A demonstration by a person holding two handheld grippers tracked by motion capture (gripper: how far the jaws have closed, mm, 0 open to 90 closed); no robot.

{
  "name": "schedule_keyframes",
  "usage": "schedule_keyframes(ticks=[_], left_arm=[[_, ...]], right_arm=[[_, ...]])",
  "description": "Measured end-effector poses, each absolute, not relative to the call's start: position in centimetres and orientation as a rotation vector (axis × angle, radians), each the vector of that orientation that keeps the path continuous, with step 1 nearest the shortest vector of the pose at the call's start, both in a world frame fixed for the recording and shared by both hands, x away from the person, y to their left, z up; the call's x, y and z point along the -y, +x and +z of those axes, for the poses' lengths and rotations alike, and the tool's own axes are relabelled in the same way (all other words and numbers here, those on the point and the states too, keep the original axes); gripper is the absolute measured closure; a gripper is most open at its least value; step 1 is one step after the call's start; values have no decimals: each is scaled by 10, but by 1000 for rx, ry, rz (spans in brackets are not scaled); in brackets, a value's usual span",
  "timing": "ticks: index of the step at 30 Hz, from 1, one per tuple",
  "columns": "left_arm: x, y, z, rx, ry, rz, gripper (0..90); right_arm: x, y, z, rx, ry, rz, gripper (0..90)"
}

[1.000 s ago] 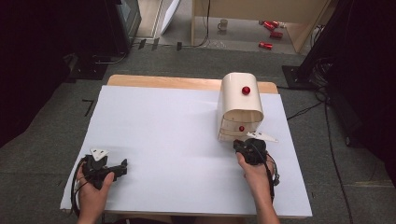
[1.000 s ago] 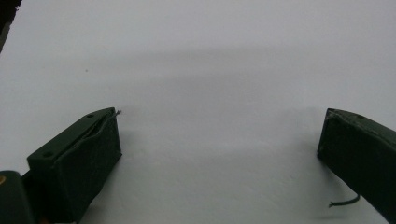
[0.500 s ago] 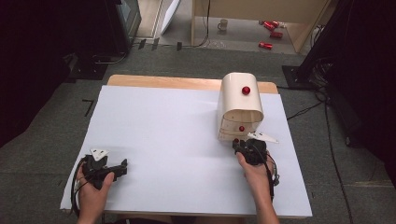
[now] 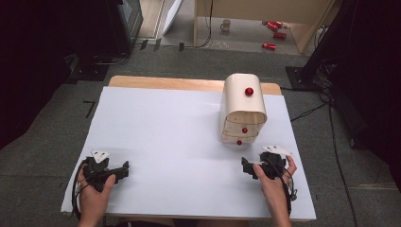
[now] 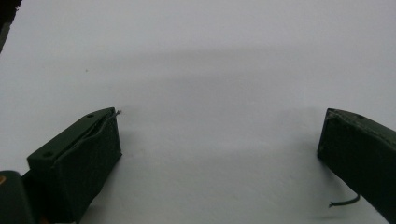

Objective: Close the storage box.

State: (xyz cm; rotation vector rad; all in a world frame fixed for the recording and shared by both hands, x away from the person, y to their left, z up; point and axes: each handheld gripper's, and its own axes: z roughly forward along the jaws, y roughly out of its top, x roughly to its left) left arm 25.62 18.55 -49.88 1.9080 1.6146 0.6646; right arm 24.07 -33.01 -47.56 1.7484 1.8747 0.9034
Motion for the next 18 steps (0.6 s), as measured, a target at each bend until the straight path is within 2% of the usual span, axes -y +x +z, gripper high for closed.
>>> schedule_keyframes(ticks=[18], left_arm=[[-186,256,-499,-1614,1910,664,0]], right_arm=[[378,204,-492,-1828,1804,792,0]])
